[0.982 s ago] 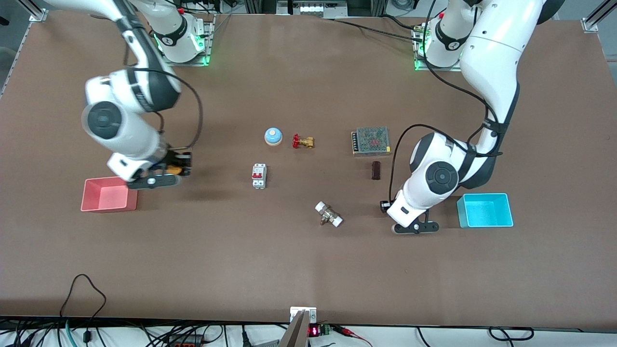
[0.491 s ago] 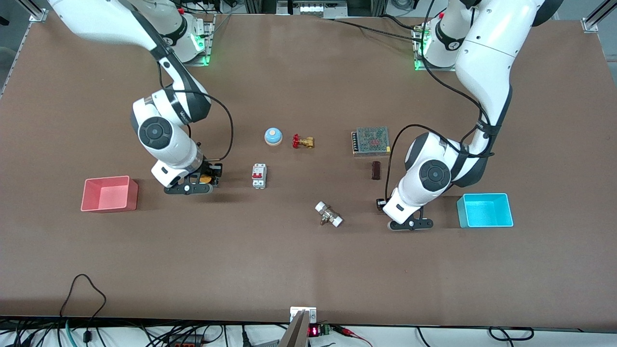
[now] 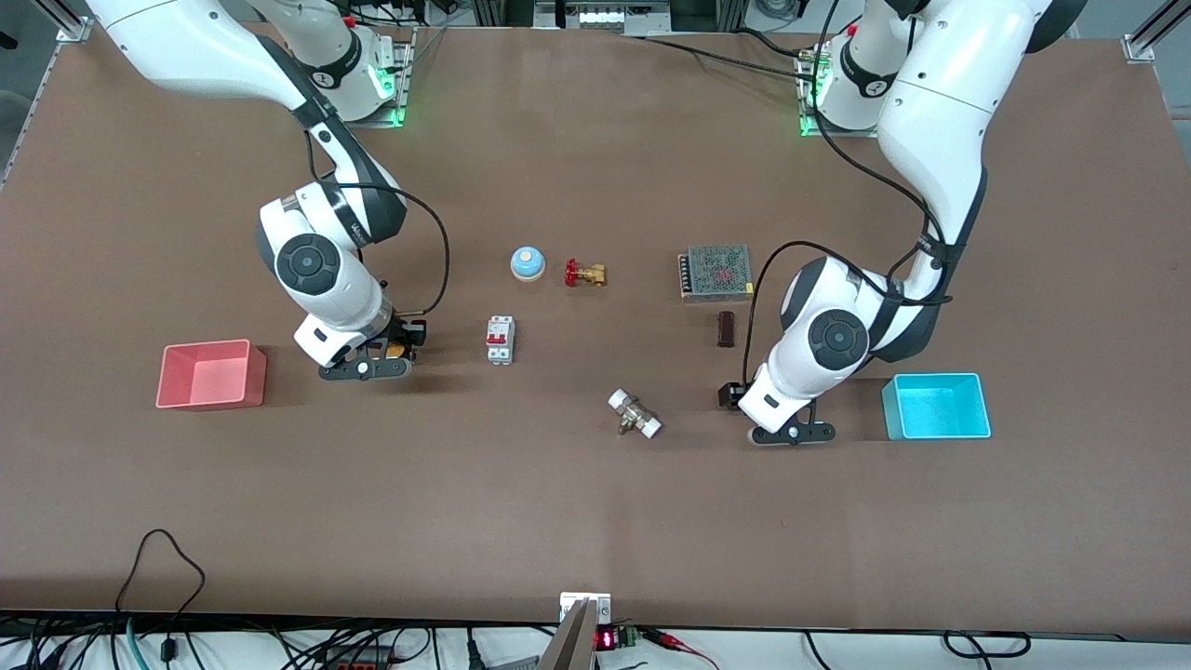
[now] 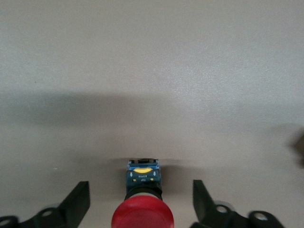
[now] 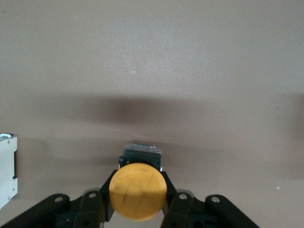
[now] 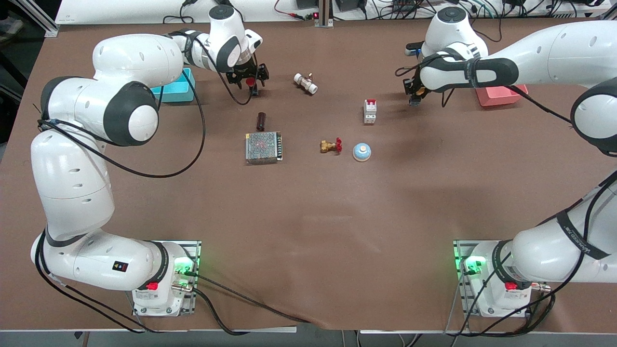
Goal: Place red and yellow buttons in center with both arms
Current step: 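Lower both buttons onto the table and open both grippers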
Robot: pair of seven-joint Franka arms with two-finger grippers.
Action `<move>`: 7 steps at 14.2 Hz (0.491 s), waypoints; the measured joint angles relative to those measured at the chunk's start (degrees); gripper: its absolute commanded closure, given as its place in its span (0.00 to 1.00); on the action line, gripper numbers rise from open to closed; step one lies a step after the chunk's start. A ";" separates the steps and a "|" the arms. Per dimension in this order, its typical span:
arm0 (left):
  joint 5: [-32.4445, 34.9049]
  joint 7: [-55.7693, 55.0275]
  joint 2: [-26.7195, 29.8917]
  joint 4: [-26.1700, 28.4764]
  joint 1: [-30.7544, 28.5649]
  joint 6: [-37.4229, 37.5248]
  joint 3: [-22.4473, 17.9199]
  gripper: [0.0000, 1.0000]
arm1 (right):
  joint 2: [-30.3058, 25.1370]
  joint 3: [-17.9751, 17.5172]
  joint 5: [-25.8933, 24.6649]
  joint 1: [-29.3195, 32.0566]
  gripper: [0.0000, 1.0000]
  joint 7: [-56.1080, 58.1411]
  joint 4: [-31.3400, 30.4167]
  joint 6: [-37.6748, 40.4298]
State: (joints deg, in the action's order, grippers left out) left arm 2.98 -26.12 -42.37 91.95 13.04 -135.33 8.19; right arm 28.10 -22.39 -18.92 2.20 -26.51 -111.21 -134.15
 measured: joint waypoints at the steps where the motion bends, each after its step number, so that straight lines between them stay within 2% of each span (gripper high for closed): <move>1: 0.00 0.00 0.01 -0.01 0.00 -0.03 0.00 0.00 | 0.25 0.04 -0.35 0.01 0.83 0.00 -0.01 -0.39; 5: 0.02 0.07 1.72 -0.57 -0.01 1.76 -0.01 0.00 | 1.95 0.23 -0.81 0.11 0.80 0.00 -0.01 -2.01; 7: 0.05 0.72 4.36 -0.91 -0.05 5.85 -0.08 0.00 | 2.31 0.28 -0.84 0.17 0.69 0.00 -0.01 -2.12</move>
State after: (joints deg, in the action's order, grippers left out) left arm 3.03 -25.40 -38.01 91.04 12.99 -129.49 8.12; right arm 30.41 -22.12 -19.76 2.36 -26.52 -111.22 -136.27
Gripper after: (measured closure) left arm 0.000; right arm 0.626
